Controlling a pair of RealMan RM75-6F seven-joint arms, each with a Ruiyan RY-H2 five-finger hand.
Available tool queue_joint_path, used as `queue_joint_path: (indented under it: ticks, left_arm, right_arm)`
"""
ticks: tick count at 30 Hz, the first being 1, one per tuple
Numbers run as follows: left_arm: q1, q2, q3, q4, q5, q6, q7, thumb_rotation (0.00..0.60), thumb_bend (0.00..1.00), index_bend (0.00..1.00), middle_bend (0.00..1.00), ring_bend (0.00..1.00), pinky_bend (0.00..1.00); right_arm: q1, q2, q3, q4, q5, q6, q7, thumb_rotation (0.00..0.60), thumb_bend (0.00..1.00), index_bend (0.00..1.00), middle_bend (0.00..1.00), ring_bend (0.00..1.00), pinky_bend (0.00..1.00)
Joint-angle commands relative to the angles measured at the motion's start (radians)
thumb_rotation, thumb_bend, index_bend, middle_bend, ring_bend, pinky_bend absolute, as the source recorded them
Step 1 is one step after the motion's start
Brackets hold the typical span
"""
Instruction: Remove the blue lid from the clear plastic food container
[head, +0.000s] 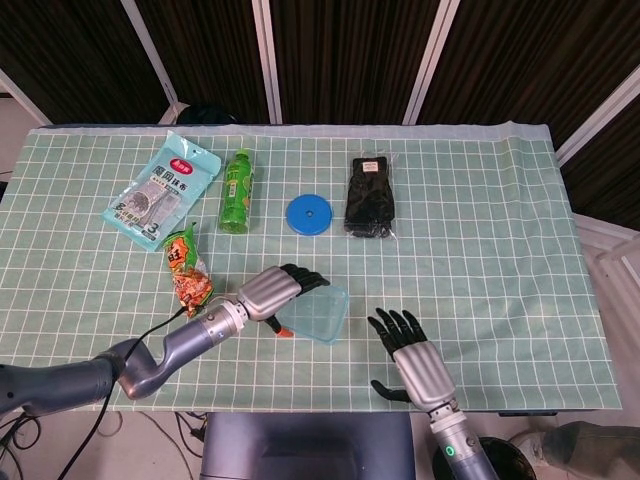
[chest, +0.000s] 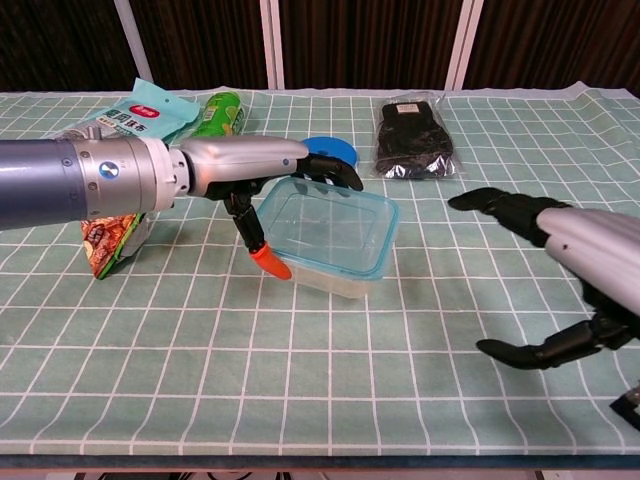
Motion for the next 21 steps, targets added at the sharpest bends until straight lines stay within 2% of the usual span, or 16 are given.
queue_joint_path:
  ticks: [1,7,21]
  left_arm:
    - [-0.007,-0.006,0.0,0.002,-0.002,-0.003,-0.011,0.6,0.17,0.32,0.33,0.33,0.44]
    - [-0.015,-0.013,0.004,-0.011,-0.007,-0.01,-0.02,0.6,0.17,0.32,0.33,0.33,0.44]
    - [-0.04,-0.052,-0.002,-0.007,-0.045,-0.041,0.013,0.6,0.17,0.32,0.33,0.34,0.44]
  right_arm:
    - [0.005,-0.083,0.01,0.06,0.024,0.003,-0.026,0.6,0.32,0.0,0.0,0.0,0.0]
    - [0.014,-0.166,0.038,0.126,0.033,0.023,-0.035,0.6,0.32,0.0,0.0,0.0,0.0]
    - [0.034,-0.218,0.078,0.136,0.072,0.032,-0.033,0.6,0.32,0.0,0.0,0.0,0.0]
